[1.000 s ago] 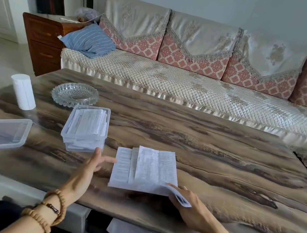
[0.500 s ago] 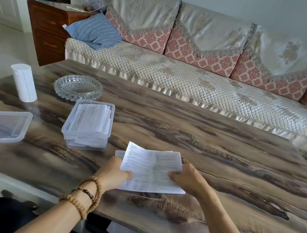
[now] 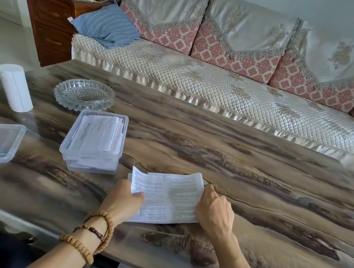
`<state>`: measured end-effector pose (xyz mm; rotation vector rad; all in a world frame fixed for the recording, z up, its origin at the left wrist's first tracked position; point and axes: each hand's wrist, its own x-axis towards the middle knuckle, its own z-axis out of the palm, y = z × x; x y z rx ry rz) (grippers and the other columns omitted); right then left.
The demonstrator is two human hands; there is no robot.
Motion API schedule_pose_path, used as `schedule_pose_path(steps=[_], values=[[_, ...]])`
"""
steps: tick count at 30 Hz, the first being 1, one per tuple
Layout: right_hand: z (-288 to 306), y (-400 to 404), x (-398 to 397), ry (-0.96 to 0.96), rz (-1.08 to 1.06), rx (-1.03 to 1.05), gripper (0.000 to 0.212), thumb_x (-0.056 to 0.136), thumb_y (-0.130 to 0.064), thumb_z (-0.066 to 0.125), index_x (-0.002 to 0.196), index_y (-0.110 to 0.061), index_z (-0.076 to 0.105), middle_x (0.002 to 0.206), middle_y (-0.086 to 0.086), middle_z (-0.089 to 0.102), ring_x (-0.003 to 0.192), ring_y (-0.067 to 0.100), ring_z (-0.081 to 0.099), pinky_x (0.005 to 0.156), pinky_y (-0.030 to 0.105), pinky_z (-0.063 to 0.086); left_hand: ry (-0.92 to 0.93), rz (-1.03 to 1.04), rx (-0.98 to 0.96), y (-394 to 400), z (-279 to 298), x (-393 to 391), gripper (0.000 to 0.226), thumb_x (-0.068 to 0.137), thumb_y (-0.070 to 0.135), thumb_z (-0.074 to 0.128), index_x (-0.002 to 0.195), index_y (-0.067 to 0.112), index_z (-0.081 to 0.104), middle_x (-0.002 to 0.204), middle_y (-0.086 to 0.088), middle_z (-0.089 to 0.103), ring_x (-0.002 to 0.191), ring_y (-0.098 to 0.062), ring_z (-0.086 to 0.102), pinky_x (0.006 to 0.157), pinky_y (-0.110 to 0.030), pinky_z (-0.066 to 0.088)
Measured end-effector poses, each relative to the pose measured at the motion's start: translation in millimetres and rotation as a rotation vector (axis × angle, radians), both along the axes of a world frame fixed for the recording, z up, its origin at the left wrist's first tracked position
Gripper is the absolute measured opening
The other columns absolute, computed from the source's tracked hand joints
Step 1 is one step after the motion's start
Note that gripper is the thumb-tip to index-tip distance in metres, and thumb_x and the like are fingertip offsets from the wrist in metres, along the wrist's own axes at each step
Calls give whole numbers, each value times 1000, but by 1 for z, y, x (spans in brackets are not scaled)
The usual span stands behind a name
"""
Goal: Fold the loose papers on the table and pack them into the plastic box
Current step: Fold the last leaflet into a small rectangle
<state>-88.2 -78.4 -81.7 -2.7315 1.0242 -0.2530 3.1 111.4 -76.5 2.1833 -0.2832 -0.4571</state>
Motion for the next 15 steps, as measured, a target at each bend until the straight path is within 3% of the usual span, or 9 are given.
schedule_pose_path(steps=[3, 6, 9, 12, 15], values=[[2, 5, 5, 65, 1, -51, 19, 93, -10, 35, 107, -10, 47, 102, 13, 68, 95, 36, 65, 66, 35, 40, -44, 24, 33, 0, -4, 6, 29, 95, 20, 57, 123, 14, 55, 118, -3, 65, 97, -18, 61, 67, -20, 48], [2, 8, 10, 131, 7, -128, 19, 93, -8, 36, 108, -10, 47, 104, 10, 69, 95, 32, 67, 67, 34, 42, -162, 65, 123, -1, -4, 7, 40, 95, 23, 57, 129, 16, 37, 119, -7, 59, 103, -24, 60, 77, -33, 54], [1, 5, 15, 189, 26, -169, 23, 94, -10, 37, 115, -11, 45, 105, 9, 69, 96, 29, 67, 68, 33, 42, -402, 45, 290, 1, -1, 1, 58, 96, 30, 55, 143, 17, 25, 113, -3, 61, 91, -18, 63, 64, -28, 52], [-2, 4, 18, 211, 37, -193, 31, 94, -10, 38, 125, -11, 42, 105, 8, 69, 95, 28, 67, 66, 33, 40, -703, -50, 425, 3, -11, -3, 49, 84, 30, 68, 126, 15, 50, 116, -7, 57, 95, -22, 60, 69, -36, 56], [-2, 4, 19, 216, 39, -201, 35, 95, -9, 37, 129, -11, 40, 105, 8, 69, 95, 29, 67, 67, 33, 42, -941, -302, 338, -10, -14, -18, 26, 81, 26, 68, 106, 18, 67, 115, -3, 63, 105, -23, 58, 86, -42, 50]])
